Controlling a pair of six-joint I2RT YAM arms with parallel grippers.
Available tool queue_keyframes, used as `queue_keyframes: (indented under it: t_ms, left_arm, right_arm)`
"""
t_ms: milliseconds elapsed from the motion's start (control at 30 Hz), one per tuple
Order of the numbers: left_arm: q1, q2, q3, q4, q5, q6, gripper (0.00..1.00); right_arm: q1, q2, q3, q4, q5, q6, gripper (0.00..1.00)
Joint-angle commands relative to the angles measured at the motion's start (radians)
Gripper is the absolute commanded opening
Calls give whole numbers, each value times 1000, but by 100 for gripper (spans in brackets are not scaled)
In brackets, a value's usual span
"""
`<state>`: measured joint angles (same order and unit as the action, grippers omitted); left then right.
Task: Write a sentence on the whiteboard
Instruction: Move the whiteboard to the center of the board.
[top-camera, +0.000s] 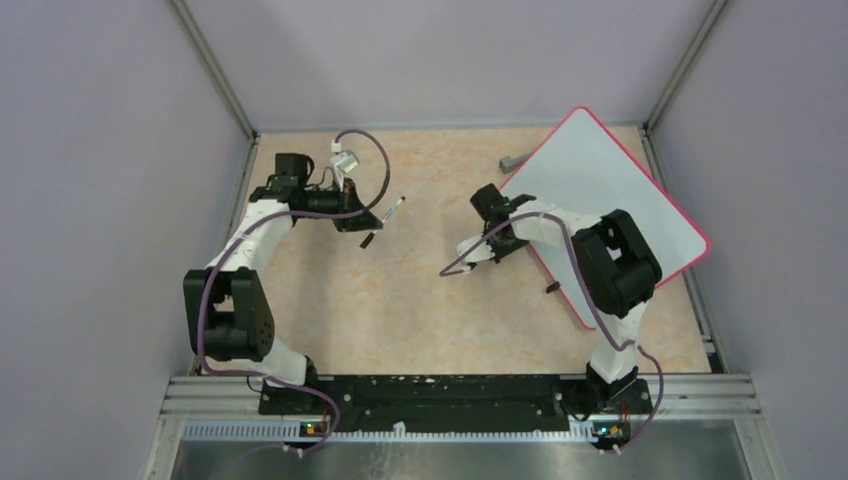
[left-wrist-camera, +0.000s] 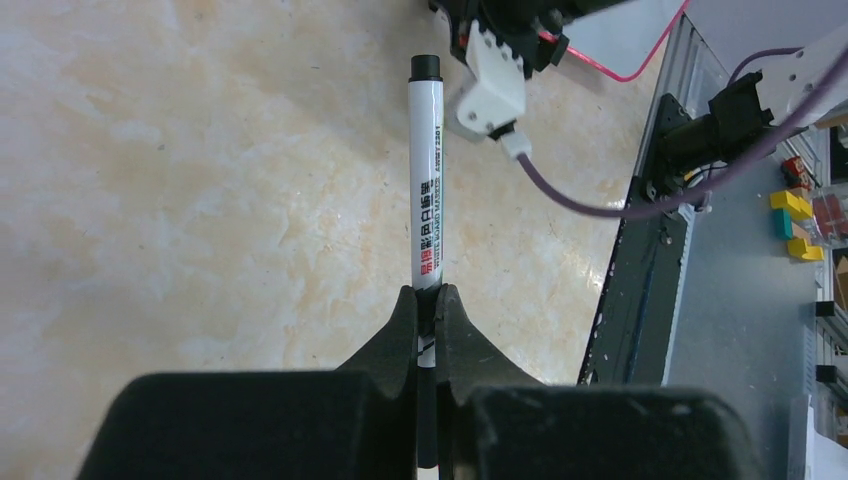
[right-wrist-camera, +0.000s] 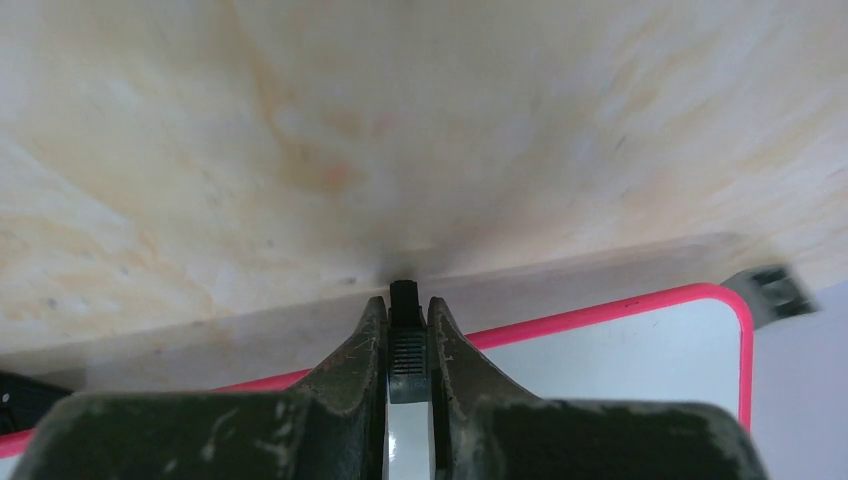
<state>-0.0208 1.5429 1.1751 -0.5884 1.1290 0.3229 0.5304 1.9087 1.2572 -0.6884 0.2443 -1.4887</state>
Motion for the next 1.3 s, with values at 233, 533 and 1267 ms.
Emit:
queue_keyframes:
  t_ms: [233,533,1267]
  left_arm:
    - [88,0,16,78,-17,-93,0]
    - [111,-19,-5,90,-40,-120,0]
    - [111,-63,-28,154,-69,-209,0]
  right_arm:
    - [345,11,-135,384,71,-186,0]
    - [389,-109,-442,811,186,-348,11]
    - [361,-460,-228,405,34,1119,47]
